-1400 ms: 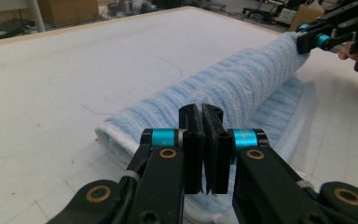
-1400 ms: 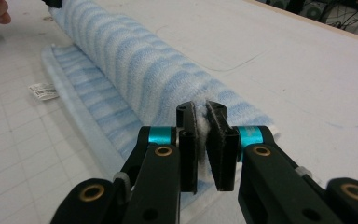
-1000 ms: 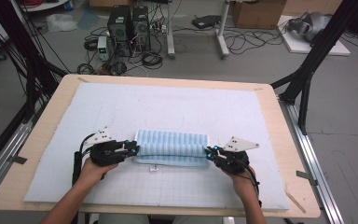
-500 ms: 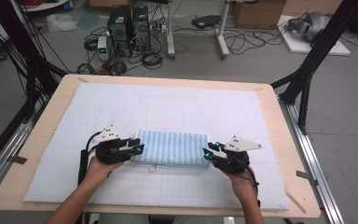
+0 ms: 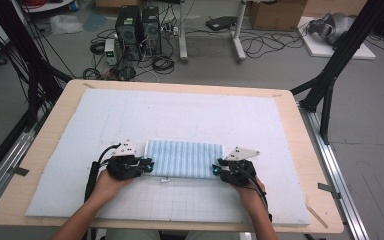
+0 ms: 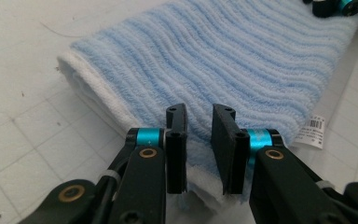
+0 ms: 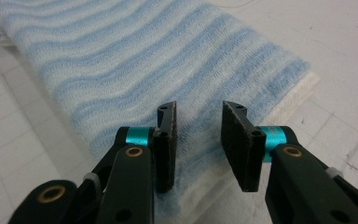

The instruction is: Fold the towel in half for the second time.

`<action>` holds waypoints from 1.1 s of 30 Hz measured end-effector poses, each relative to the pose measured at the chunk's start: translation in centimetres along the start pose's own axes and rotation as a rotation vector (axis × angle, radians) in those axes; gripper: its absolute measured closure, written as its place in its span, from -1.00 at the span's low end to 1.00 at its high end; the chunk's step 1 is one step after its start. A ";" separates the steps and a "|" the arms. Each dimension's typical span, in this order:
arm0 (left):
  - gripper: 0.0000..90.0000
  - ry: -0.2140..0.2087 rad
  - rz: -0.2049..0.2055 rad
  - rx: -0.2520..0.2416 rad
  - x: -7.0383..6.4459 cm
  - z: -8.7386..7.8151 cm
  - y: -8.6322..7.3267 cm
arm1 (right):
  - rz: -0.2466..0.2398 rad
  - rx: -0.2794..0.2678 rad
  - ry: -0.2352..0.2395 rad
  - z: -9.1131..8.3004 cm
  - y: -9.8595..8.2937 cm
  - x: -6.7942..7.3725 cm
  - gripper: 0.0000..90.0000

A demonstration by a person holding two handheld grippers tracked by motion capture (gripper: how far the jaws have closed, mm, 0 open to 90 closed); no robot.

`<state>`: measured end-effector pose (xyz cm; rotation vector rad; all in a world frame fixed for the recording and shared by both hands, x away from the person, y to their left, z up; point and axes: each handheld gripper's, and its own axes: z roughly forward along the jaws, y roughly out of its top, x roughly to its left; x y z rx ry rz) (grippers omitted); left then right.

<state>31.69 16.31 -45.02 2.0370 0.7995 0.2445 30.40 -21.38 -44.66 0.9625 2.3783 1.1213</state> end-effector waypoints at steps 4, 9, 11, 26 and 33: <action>0.74 -0.010 -0.011 0.007 0.2 -0.2 -0.1 | -0.005 0.009 -0.006 -0.3 -0.2 -0.2 0.46; 0.39 -0.010 -0.013 -0.099 1.2 -1.1 -0.1 | -0.007 -0.052 -0.007 -1.6 0.0 -0.3 0.27; 0.31 0.014 -0.020 -0.173 1.7 -1.9 0.1 | -0.001 -0.095 -0.031 -2.4 0.3 -0.5 0.13; -0.59 0.142 -0.094 -0.443 4.4 -6.9 0.3 | 0.115 -0.239 -0.246 -7.2 -1.1 -3.0 -0.72; -0.57 0.146 -0.070 -0.462 4.2 -7.6 0.0 | 0.127 -0.235 -0.239 -8.4 -1.7 -3.5 -0.75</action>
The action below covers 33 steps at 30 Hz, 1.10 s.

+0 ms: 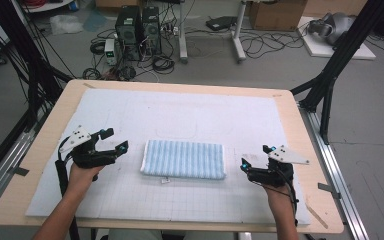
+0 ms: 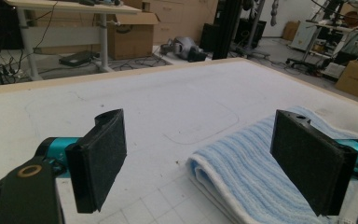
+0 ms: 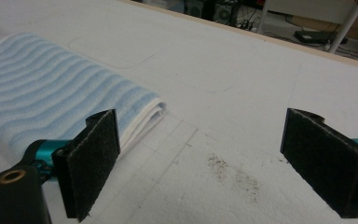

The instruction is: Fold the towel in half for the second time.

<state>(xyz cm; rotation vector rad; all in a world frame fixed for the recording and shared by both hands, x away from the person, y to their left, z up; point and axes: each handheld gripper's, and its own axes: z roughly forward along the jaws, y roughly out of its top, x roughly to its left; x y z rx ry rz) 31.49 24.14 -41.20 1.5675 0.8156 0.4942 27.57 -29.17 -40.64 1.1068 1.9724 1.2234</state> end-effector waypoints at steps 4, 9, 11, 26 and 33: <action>-0.57 0.005 -0.006 -0.006 0.0 -0.4 0.0 | 0.004 -0.011 -0.002 -0.3 -0.1 -0.2 -0.76; -0.56 0.002 -0.009 -0.002 0.1 -0.6 -0.3 | 0.007 -0.022 -0.003 -0.5 0.1 -0.1 -0.76; -0.56 0.002 -0.009 0.000 0.1 -0.6 -0.4 | 0.000 -0.022 -0.003 -0.4 0.1 -0.1 -0.76; -0.55 0.001 -0.002 0.015 0.1 -0.9 -0.6 | -0.021 -0.002 0.010 0.4 0.4 0.3 -0.76; -0.54 0.003 -0.002 0.025 0.2 -0.6 -0.8 | -0.021 -0.003 0.013 0.4 0.3 0.2 -0.75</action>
